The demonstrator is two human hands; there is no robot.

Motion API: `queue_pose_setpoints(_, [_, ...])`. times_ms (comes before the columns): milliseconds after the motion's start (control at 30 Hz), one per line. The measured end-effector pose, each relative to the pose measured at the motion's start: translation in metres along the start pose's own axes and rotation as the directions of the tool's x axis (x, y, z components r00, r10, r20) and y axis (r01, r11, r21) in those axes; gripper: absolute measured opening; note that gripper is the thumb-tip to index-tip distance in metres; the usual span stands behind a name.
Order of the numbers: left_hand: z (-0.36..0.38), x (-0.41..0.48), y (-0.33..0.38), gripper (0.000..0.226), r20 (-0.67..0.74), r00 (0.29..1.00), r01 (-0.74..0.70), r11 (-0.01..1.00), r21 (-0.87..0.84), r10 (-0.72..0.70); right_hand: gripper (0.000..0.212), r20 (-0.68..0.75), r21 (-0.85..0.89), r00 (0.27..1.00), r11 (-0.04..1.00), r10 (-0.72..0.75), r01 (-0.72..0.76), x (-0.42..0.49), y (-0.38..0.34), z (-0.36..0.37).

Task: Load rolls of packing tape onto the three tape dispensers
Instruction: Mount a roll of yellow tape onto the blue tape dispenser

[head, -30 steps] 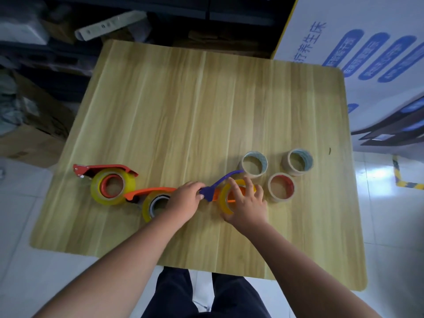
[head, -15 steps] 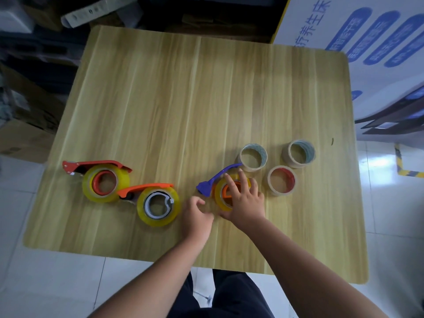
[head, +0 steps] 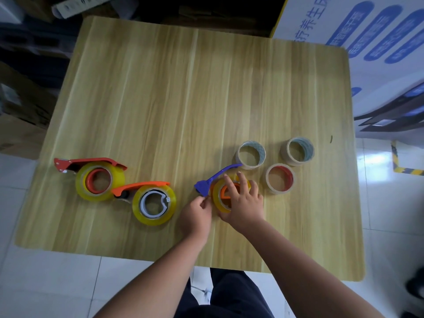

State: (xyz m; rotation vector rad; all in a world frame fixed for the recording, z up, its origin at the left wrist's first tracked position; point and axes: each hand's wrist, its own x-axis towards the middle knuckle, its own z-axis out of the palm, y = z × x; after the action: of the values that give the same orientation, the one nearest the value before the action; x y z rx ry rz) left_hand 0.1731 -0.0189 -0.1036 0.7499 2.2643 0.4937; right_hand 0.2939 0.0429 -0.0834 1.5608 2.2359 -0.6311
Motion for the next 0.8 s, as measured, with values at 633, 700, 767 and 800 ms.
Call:
queue_pose_setpoints(633, [-0.002, 0.019, -0.017, 0.003, -0.238, 0.933, -0.296, 0.952, -0.077, 0.271, 0.114, 0.027, 0.051, 0.993, 0.992, -0.113, 0.112, -0.003, 0.011, -0.003])
queue_pose_setpoints(700, [-0.004, 0.022, -0.018, 0.007, -0.238, 0.893, -0.4, 0.916, -0.027, 0.383, 0.115, 0.043, 0.047, 0.989, 0.989, -0.139, 0.137, -0.003, 0.016, -0.006])
queue_pose_setpoints(767, [-0.005, 0.027, -0.019, 0.009, -0.219, 0.859, -0.472, 0.881, 0.006, 0.462, 0.117, 0.058, 0.027, 0.987, 0.988, -0.151, 0.15, -0.004, 0.02, -0.009])
queue_pose_setpoints(800, [-0.004, 0.031, -0.02, 0.011, -0.197, 0.85, -0.495, 0.869, 0.015, 0.488, 0.117, 0.063, 0.016, 0.986, 0.988, -0.157, 0.156, -0.004, 0.021, -0.011])
